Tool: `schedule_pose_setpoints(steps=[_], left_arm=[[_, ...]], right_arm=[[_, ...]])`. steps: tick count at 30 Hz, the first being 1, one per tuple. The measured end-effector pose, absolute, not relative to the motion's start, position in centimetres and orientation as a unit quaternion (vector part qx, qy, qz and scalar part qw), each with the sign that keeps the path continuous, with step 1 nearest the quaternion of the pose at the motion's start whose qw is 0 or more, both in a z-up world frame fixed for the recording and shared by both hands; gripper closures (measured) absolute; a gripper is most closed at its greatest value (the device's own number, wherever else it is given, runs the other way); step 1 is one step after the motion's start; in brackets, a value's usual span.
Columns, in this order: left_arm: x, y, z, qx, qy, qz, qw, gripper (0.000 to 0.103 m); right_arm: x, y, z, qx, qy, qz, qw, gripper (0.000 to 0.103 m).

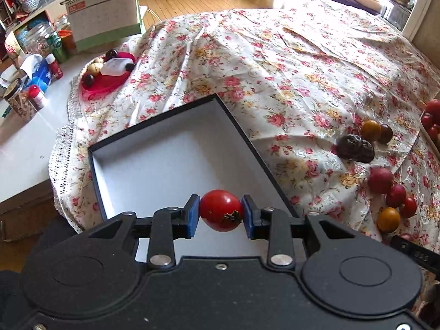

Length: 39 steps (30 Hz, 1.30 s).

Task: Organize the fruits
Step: 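Carry both tomatoes over the white box and open both tools to drop them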

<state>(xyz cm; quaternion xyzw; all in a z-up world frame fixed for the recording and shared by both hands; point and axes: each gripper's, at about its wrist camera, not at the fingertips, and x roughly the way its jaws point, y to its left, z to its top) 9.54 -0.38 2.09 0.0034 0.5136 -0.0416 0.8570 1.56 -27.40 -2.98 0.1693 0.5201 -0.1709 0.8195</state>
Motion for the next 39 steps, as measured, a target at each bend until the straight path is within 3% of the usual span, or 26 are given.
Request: schedule_pose_setpoints(steps=[12, 22, 39], left_arm=[[10.1, 4.5, 0.1, -0.057, 0.534, 0.044, 0.843, 0.061], [9.9, 7.8, -0.1, -0.067, 0.54, 0.073, 0.836, 0.061], [10.2, 7.3, -0.4, -0.038, 0.561, 0.056, 0.825, 0.06]], right_arm=[[2.6, -16.2, 2.9, 0.126, 0.502, -0.055, 0.854, 0.061], [5.7, -7.8, 0.5, 0.1, 0.533, -0.007, 0.84, 0.061], [6.9, -7.3, -2.3, 0.117, 0.546, -0.014, 0.83, 0.06]])
